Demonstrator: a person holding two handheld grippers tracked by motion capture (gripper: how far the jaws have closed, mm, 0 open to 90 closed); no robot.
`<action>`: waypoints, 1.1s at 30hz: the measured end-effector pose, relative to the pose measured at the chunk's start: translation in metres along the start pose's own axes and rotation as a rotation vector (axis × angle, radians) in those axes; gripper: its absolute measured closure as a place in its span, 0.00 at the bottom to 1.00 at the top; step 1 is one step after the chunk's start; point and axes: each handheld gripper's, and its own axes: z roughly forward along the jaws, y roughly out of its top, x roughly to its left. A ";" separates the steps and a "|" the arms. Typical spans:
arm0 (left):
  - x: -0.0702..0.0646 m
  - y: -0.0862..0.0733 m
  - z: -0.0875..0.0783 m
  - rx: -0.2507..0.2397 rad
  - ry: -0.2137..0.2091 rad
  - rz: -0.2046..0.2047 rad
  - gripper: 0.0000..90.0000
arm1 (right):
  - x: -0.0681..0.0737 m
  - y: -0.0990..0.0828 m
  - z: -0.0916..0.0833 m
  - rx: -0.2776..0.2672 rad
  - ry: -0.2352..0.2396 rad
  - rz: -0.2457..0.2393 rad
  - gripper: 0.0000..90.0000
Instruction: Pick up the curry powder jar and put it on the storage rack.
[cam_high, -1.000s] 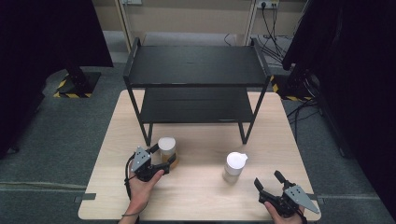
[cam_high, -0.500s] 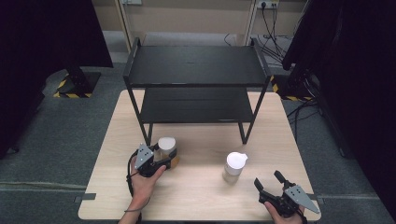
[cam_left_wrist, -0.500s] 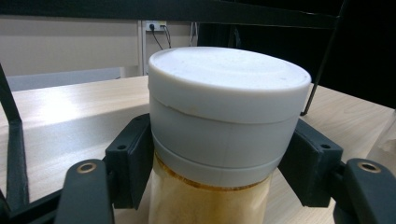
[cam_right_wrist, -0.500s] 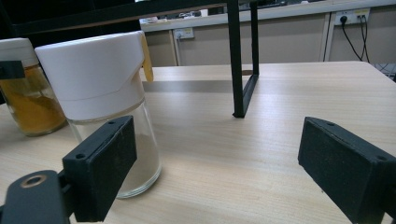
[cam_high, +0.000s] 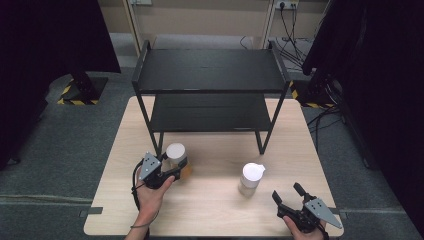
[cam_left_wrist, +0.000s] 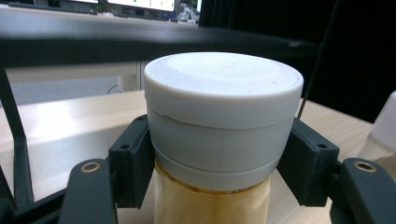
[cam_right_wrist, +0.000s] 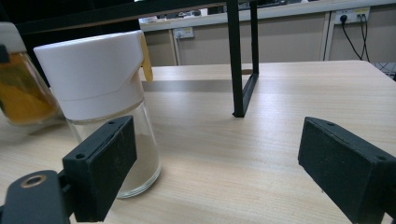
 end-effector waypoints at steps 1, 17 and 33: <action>-0.001 0.003 -0.002 -0.009 -0.001 0.002 0.38 | 0.000 0.000 0.000 0.000 0.000 0.001 0.13; -0.016 0.062 -0.027 -0.100 0.052 0.025 0.38 | 0.000 0.000 0.000 0.001 -0.002 0.001 0.13; -0.021 0.128 -0.034 -0.152 0.079 0.072 0.38 | 0.001 0.001 0.001 0.006 -0.003 0.004 0.13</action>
